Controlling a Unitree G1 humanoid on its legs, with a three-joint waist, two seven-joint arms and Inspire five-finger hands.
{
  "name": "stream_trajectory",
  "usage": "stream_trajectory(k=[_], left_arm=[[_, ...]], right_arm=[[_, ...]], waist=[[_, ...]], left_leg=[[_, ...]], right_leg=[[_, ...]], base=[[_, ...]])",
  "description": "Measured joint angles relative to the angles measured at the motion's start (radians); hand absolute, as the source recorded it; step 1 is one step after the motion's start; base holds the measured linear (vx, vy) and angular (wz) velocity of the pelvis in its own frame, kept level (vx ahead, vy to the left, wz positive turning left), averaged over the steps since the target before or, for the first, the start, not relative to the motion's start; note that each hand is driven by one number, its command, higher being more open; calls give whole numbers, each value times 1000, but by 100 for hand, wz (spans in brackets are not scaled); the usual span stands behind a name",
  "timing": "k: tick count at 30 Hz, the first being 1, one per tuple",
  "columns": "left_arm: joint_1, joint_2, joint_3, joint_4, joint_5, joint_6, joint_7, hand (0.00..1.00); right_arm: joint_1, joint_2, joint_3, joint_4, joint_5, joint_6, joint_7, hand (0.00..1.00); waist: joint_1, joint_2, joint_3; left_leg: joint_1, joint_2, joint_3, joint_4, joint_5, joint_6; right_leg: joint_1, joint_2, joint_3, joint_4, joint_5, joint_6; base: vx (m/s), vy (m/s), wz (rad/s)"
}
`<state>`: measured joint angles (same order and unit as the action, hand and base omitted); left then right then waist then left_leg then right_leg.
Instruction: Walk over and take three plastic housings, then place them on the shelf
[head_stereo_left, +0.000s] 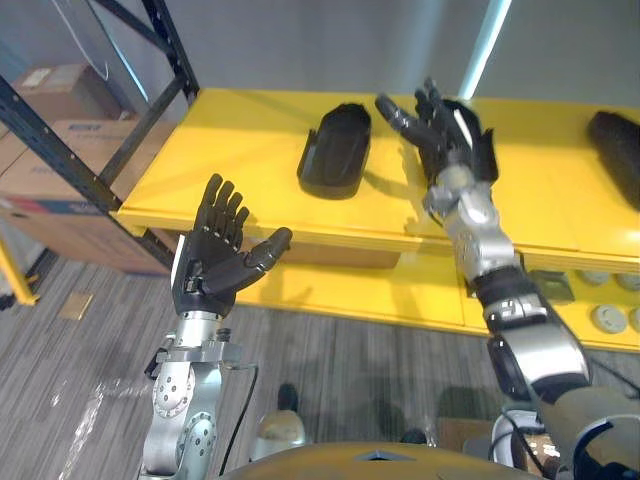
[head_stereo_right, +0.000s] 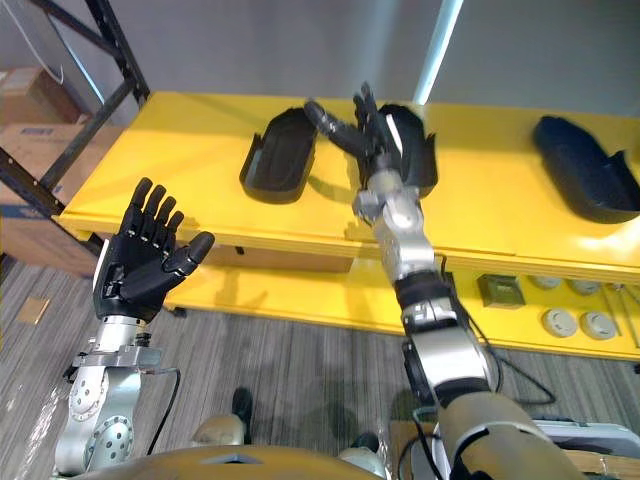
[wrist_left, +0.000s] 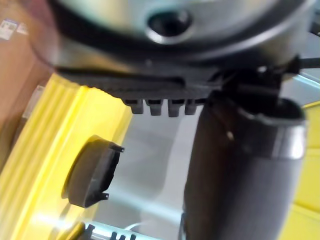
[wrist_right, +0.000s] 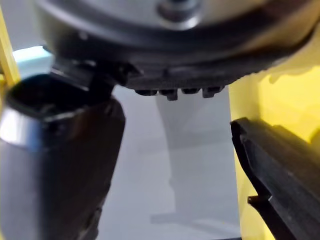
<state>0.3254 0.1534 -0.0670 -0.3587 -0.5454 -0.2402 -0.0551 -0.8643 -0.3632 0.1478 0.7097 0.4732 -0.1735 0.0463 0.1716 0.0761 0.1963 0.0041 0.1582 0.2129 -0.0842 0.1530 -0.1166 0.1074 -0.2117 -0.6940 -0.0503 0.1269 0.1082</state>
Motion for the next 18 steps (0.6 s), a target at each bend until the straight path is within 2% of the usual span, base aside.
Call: stream_trajectory(k=[5,8,11,13,18], left_arm=[[-6,-1,-62,0,-3,-1,-2,100],[-17,-3,-82,7,-9,-2,5,100],[-57,-3,-132,63,-12,-20,23,100],[-76,-2,-153,88,-24,-21,39,100],[-95,1,-193,120,-42,-24,77,100]], right_arm=[[-113,-19,31,95,-104,18,-4,100],[-185,-20,51,180,-158,50,-65,100],[-284,-36,53,299,-220,81,-131,100],[-331,-52,64,320,-242,88,-169,100],[-423,-114,94,375,-243,102,-223,100]], waist=[[15,8,55],[18,16,76],[28,41,119],[29,52,156],[46,67,193]], left_leg=[[-7,-15,-17,1,3,4],[-20,-21,-25,1,8,10],[-32,-24,-30,1,14,18],[-36,-23,-31,1,19,20],[-68,-26,-33,2,28,25]], right_leg=[[-4,-21,-13,23,-2,0],[-19,-31,-16,37,-6,0],[-33,-38,-17,53,-6,-1],[-42,-41,-15,67,-8,-3],[-87,-56,-10,102,-15,-9]], base=[[14,31,10],[-10,26,6],[-55,23,5],[-71,11,-1],[-33,7,1]])
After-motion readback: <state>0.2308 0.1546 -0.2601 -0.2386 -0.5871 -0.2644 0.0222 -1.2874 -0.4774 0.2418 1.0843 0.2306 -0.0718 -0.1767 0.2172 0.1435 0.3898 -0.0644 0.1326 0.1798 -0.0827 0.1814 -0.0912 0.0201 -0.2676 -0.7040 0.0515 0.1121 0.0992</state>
